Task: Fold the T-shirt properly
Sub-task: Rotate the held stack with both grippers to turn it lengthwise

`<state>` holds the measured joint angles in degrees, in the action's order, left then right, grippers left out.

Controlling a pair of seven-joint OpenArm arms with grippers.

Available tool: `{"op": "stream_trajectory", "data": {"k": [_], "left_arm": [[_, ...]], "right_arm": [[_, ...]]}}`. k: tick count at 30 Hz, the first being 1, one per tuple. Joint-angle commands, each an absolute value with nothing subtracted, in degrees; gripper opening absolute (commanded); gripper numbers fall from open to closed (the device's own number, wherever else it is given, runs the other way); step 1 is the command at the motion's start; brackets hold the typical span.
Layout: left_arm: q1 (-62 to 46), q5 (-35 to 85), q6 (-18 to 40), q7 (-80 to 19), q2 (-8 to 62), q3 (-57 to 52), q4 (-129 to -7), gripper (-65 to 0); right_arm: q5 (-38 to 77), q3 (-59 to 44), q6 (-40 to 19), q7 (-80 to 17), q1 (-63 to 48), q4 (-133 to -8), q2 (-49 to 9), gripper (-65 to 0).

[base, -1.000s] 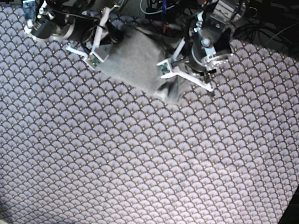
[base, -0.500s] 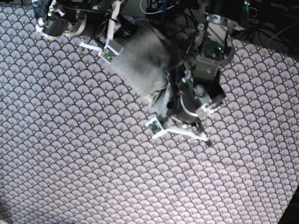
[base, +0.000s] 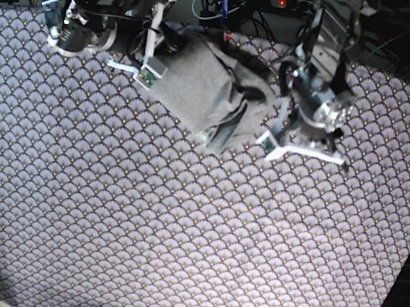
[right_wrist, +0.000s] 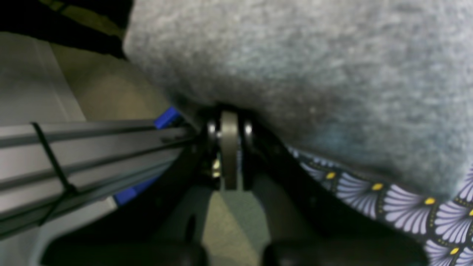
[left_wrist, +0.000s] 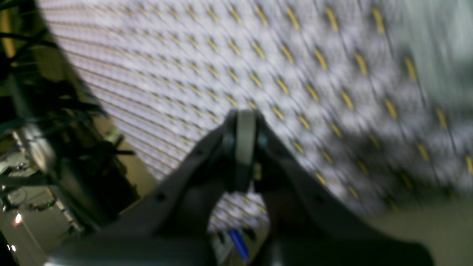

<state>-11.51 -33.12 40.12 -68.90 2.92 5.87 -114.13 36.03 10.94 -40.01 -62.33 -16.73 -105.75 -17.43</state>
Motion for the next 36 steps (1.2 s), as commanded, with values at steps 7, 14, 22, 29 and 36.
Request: {"op": "stream_trajectory", "data": {"k": [7, 14, 22, 29, 36], "left_arm": [[-19.6, -32.9, 40.0, -63.8, -0.5, 5.9, -115.0, -65.0], [-20.5, -33.1, 40.0, -57.6, -9.0, -0.9, -113.7, -65.0], [-16.8, -32.7, 40.0, -56.7, -9.0, -2.1, -105.2, -65.0], [-14.1, -26.3, 40.0, -53.7, -9.0, -4.4, -103.5, -65.0], [-8.8, -18.2, 40.0, -53.7, -9.0, -7.6, -96.0, -65.0]], "right_arm": [[37.5, 10.8, -40.0, -61.2, -15.3, -106.7, -17.7, -65.0], [37.5, 10.8, -40.0, -61.2, -15.3, -106.7, -17.7, -65.0], [37.5, 10.8, -40.0, -61.2, -15.3, -106.7, -17.7, -65.0], [37.5, 10.9, -40.0, -61.2, -15.6, -106.7, -17.7, -65.0], [37.5, 10.9, -40.0, -61.5, -15.8, -106.7, -17.7, -65.0]]}}
